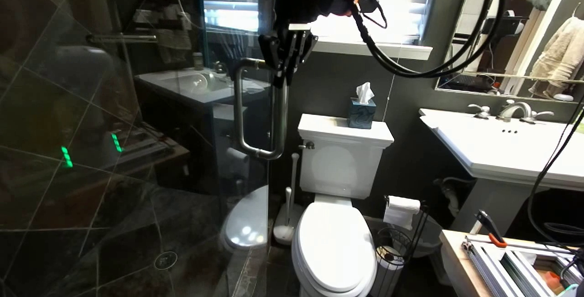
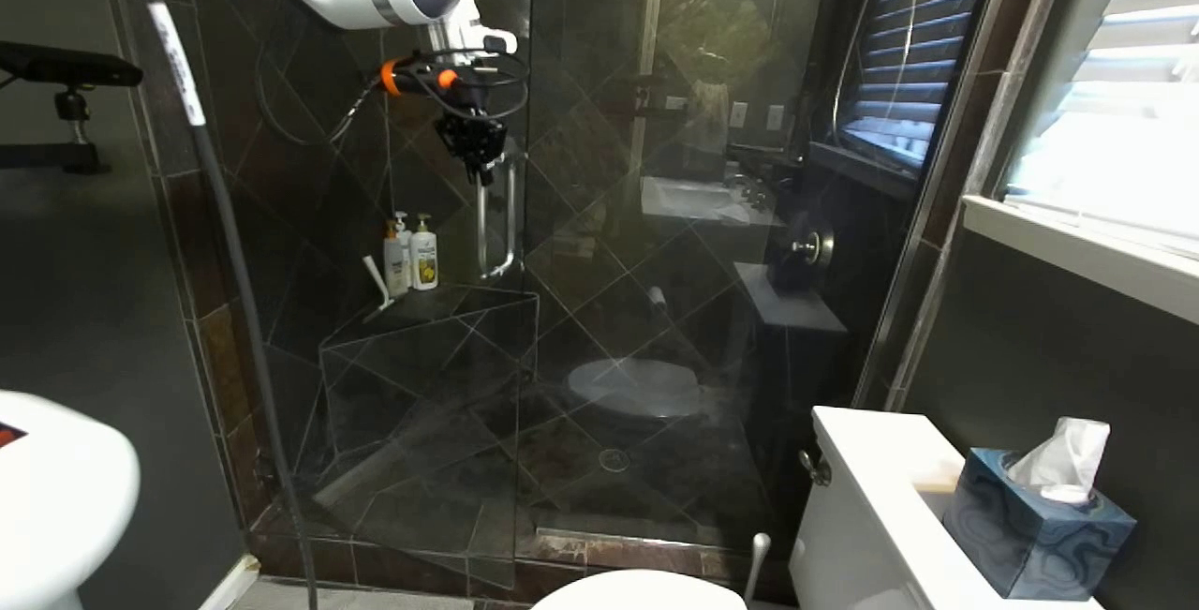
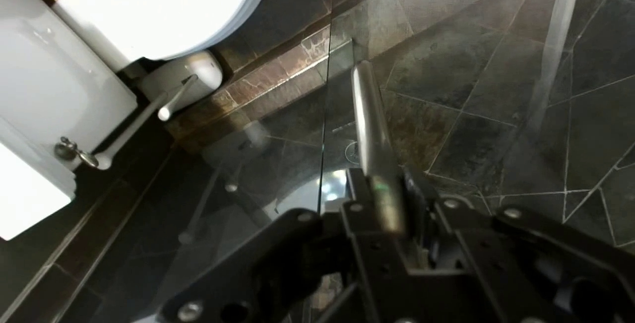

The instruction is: Open the glass door on the left

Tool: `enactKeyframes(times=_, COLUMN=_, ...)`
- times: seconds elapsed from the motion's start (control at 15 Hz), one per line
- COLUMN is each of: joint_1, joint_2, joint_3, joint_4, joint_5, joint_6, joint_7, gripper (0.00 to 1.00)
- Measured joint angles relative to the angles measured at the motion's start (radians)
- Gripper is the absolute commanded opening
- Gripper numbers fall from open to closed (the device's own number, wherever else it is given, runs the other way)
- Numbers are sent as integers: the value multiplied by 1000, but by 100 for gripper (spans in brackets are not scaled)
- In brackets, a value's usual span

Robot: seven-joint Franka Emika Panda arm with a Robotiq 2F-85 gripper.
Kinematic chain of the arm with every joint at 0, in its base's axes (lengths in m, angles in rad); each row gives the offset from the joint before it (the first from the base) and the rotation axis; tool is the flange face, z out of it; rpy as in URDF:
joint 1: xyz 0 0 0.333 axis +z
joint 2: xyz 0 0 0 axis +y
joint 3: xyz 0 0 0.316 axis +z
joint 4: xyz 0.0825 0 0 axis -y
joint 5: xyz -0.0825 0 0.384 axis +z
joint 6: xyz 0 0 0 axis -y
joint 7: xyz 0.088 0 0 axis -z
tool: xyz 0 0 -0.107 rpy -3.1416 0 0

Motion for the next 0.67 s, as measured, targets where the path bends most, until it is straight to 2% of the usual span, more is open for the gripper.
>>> enactKeyframes(times=0.27, joint_1=0, joint_2=-75, joint_3=9, joint_4=-70, joint_5=10, joint_6=-55, joint_7=36, gripper=6)
enactKeyframes(times=0.67, joint_1=-2, joint_2=-156, joint_3=20, joint_4=-151, joint_5=25, joint_6=-78, joint_7=67, gripper=6)
